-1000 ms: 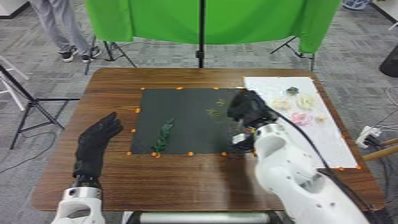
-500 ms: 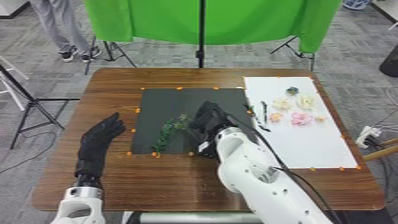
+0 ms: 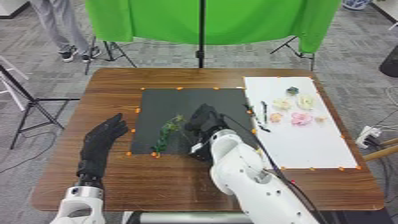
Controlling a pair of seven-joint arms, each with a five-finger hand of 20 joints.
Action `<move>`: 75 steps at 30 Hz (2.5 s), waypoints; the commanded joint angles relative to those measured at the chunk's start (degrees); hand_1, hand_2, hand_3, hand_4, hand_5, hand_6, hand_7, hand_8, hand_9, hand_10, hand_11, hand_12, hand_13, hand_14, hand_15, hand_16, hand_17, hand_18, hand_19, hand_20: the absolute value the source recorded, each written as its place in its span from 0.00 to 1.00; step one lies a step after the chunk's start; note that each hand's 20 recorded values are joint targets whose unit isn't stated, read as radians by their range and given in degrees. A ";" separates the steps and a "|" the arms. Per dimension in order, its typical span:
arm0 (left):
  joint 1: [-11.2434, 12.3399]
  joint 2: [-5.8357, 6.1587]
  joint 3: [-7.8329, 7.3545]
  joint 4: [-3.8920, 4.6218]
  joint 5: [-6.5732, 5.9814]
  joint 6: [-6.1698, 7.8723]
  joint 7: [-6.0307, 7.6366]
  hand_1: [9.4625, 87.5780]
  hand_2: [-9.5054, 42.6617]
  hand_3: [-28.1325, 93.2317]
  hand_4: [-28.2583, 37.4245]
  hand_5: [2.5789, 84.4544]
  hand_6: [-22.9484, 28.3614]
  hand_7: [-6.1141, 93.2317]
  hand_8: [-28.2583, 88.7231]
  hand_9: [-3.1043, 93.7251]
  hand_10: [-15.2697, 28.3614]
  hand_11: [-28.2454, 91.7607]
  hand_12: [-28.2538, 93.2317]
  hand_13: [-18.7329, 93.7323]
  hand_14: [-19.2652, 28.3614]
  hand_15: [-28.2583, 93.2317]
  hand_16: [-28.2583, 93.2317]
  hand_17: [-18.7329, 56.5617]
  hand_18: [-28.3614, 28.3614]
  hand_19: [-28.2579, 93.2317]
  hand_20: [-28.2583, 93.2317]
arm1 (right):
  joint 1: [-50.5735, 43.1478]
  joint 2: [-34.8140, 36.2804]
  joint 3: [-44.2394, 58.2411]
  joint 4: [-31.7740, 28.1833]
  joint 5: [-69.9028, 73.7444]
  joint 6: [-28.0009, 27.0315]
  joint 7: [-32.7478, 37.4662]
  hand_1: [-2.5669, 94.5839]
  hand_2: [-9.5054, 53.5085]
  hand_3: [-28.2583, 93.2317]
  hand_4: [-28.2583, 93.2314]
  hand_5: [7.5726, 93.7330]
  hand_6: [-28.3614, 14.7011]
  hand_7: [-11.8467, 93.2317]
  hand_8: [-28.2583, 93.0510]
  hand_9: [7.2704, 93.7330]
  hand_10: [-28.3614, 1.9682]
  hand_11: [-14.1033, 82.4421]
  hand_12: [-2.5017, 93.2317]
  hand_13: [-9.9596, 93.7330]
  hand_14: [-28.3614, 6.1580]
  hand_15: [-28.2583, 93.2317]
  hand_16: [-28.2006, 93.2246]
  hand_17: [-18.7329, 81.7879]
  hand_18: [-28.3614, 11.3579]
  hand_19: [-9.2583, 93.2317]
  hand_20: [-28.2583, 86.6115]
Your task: Arrange flowers
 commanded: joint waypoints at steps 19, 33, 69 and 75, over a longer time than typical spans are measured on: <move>0.62 -0.31 -0.17 0.35 0.74 -2.07 -1.57 0.14 0.20 0.81 0.00 0.50 0.54 0.16 0.19 0.45 0.65 0.37 0.31 0.45 0.76 0.45 0.20 0.32 0.71 0.30 0.39 | -2.06 -0.30 0.43 2.09 -4.83 0.58 -3.02 0.49 0.00 0.71 0.10 0.83 0.60 0.33 0.31 0.94 0.53 0.58 0.29 1.00 0.77 0.72 0.49 0.91 0.52 1.00 0.71; 0.80 -0.56 -0.38 0.25 0.89 -2.75 -1.82 0.15 0.19 0.81 0.00 0.50 0.54 0.16 0.19 0.45 0.65 0.37 0.31 0.45 0.76 0.44 0.20 0.32 0.71 0.30 0.39 | -4.57 0.88 3.38 -0.79 -7.62 2.06 -3.92 0.36 0.00 0.76 0.10 0.80 0.60 0.31 0.16 0.94 0.53 0.59 0.29 1.00 0.76 0.72 0.49 0.90 0.50 1.00 0.72; 1.63 -1.14 -1.12 -0.06 0.94 -3.14 -2.32 0.15 0.19 0.81 0.00 0.50 0.54 0.15 0.19 0.45 0.65 0.37 0.31 0.45 0.76 0.44 0.20 0.31 0.71 0.30 0.38 | -13.46 7.08 10.54 -15.36 -1.29 -13.18 -1.41 0.27 0.22 0.74 0.13 0.84 0.58 0.27 0.17 0.96 0.50 0.58 0.30 1.00 0.71 0.74 0.48 0.91 0.46 1.00 0.74; 1.95 -1.05 -1.21 -0.25 0.97 -2.77 -2.60 0.14 0.19 0.81 0.00 0.50 0.54 0.15 0.19 0.45 0.65 0.37 0.31 0.45 0.76 0.44 0.20 0.31 0.71 0.30 0.38 | -6.90 14.13 15.29 -12.77 -5.50 -6.65 -1.00 0.32 0.10 0.76 0.14 0.84 0.59 0.28 0.17 0.96 0.52 0.58 0.30 1.00 0.71 0.74 0.48 0.90 0.45 1.00 0.75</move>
